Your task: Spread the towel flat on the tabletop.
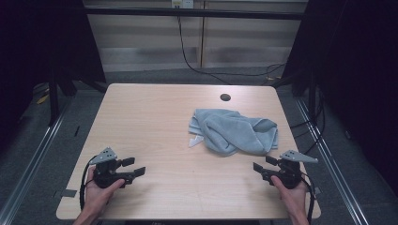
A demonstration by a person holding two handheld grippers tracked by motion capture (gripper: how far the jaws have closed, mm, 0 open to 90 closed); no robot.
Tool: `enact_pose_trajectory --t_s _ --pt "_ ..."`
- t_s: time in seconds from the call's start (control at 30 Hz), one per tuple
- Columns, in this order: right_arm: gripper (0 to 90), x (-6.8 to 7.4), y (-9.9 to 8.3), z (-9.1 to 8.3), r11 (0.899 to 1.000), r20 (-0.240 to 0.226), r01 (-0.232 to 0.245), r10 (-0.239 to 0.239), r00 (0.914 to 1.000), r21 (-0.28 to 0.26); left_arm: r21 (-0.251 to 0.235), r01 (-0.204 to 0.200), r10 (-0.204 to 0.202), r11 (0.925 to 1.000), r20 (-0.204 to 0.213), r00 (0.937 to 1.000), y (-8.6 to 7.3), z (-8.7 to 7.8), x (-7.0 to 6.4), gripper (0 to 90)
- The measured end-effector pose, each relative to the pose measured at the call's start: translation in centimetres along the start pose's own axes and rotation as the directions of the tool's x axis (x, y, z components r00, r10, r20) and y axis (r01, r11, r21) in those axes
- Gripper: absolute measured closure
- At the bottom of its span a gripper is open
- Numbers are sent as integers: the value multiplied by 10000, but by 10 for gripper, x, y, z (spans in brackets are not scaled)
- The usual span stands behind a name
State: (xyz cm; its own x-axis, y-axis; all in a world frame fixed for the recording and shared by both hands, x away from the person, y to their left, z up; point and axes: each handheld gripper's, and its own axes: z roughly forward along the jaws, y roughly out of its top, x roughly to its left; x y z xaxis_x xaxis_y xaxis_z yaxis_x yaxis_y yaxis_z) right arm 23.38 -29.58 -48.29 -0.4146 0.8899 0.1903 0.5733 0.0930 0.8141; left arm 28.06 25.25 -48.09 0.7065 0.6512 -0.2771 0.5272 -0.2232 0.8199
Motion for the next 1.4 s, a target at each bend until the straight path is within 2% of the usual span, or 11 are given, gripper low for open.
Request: enact_pose_trajectory --t_s 0.27,0.3,0.47,0.5,0.63,0.83,0.9,0.97,1.17,1.2,1.4 --pt "355 3 -3 9 9982 -325 83 -64 9995 593 -72 355 -356 9993 -40 9994 1 2 7 296" --pt "354 6 -4 11 9957 -434 391 -355 9984 839 -22 354 -354 9994 -36 9994 1 4 7 292" --pt "363 10 -4 11 9948 -804 456 -382 9960 916 -58 242 -241 9997 75 9997 2 4 5 292" --pt "362 10 -1 10 9952 -1031 355 -261 9943 908 -36 193 -193 9998 68 9998 2 4 5 290" --pt "320 13 12 13 9904 -1213 848 -715 9900 1089 -157 182 -185 9997 -217 9996 3 5 8 279" --pt "302 4 35 20 9904 -1126 983 -872 9898 969 -108 91 -93 9999 -239 9997 3 4 10 275" --pt "304 0 50 34 9796 -1640 1457 -1224 9788 1383 190 -234 237 9995 -135 9996 1 5 9 275" --pt "308 -2 57 43 9785 -1385 1630 -1453 9796 1265 270 -309 313 9992 -142 9994 1 5 8 275" --pt "262 -19 73 60 9893 -1060 1159 -1063 9887 886 301 -394 394 9988 4 9992 1 5 4 277" --pt "237 -25 76 68 9850 -646 1280 -1211 9905 1162 311 -403 401 9987 58 9992 1 5 4 277" --pt "175 -46 71 83 9871 -42 710 -711 9975 1433 307 -430 428 9986 66 9991 1 5 4 278"
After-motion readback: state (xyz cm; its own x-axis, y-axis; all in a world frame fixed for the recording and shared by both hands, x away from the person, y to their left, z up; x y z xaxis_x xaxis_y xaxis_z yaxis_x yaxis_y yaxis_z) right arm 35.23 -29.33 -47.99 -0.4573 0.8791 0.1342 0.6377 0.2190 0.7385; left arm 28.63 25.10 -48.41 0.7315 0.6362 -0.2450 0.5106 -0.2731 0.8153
